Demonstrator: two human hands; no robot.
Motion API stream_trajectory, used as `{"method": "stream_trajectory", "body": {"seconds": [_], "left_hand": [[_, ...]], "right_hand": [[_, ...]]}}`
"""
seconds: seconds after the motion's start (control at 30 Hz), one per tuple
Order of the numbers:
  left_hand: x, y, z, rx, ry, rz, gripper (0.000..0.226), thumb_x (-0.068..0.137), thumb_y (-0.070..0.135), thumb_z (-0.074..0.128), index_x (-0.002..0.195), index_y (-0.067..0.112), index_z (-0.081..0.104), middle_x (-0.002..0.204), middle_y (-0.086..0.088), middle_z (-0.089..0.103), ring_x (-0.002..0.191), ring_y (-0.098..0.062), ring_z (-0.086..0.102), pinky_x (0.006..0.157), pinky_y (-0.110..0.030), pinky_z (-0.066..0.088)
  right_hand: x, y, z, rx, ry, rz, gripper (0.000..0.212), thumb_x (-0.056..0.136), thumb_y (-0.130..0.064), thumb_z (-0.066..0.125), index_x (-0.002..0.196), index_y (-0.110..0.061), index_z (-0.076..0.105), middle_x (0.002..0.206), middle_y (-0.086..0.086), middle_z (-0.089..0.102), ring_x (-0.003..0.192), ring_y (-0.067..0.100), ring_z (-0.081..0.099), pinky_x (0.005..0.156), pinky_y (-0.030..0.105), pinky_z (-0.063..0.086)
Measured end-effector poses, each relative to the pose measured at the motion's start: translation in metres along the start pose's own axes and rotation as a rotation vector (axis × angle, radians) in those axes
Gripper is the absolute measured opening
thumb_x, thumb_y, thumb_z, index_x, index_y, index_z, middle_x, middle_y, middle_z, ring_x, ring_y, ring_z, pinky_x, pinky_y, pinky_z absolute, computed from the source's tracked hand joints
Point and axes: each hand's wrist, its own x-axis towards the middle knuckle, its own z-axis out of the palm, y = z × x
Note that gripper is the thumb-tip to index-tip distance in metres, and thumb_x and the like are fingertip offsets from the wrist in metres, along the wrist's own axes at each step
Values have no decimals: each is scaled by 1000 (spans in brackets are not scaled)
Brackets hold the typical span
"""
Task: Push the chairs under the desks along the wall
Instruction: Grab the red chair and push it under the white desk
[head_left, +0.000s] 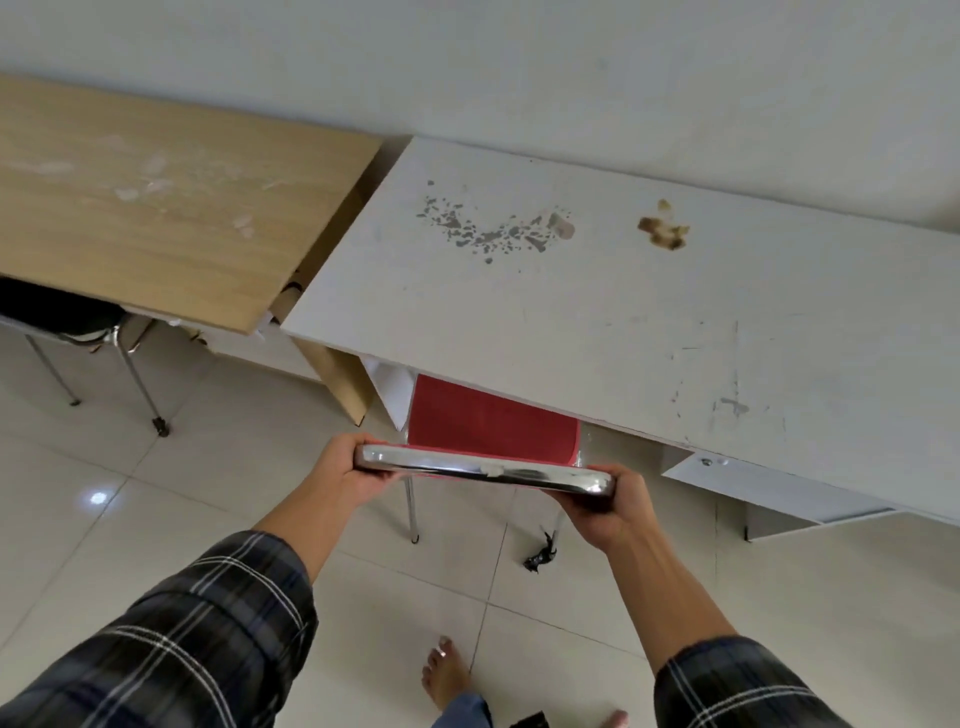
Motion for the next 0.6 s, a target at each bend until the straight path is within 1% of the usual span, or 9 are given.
{"method": "stream_trajectory", "body": {"seconds": [0.03,0.1,0.17,0.23,0.3,0.33,0.43,0.53,0.6], "left_hand": [[5,9,3,14,-3,-8,14,93,-5,34,91,-6,48,96,-25,53,94,-47,51,93,-56,42],[21,29,13,63,-9,-22,14,91,-4,35,92,-8,49,99,-25,54,105,-48,49,97,-56,42],[33,44,21,83,-17,-28,15,90,-4,36,95,-9,49,102,-26,55,108,-50,48,96,-58,41],[47,61,30,122,-13,-38,18,88,-4,38,99,-9,51,106,-26,55,108,-51,47,92,-61,42],[57,73,36,144,11,-41,24,86,-4,39,106,-7,52,109,-25,56,109,-50,49,92,-62,42],[61,78,38,155,24,-50,24,86,-4,38,106,-7,51,108,-23,56,109,-47,51,92,-61,42],[65,91,44,177,41,-44,15,87,-5,38,94,-5,51,100,-21,57,100,-43,56,94,-57,45],[69,101,44,193,51,-47,14,86,-6,40,94,-3,51,102,-22,56,98,-45,55,99,-56,46],[73,108,41,195,62,-46,16,84,-8,41,93,-1,51,104,-22,56,99,-45,56,99,-55,48]], "right_hand": [[2,1,9,15,3,-6,54,63,2,52,117,8,54,121,30,59,126,48,56,99,59,51],[8,2,26,54,12,-17,55,65,2,53,120,6,53,121,30,59,126,48,56,89,60,55],[14,-1,39,73,21,-25,45,76,3,51,121,4,53,120,30,60,123,47,58,74,61,60],[22,-4,51,101,37,-24,38,84,0,51,122,4,55,122,29,61,120,47,60,66,63,59],[27,-3,60,128,52,-15,43,84,0,52,126,2,56,127,28,61,116,47,62,65,64,59],[29,-2,65,143,56,-16,45,83,0,52,128,1,56,128,28,61,115,47,62,63,63,60],[35,6,74,171,62,-32,48,82,1,51,130,-1,57,124,27,63,116,45,63,63,64,59],[39,12,83,182,70,-27,48,81,1,50,127,-1,59,121,26,66,112,45,65,67,66,56],[39,17,88,176,83,-24,43,80,1,51,122,0,60,112,25,67,105,44,68,69,65,57]]}}
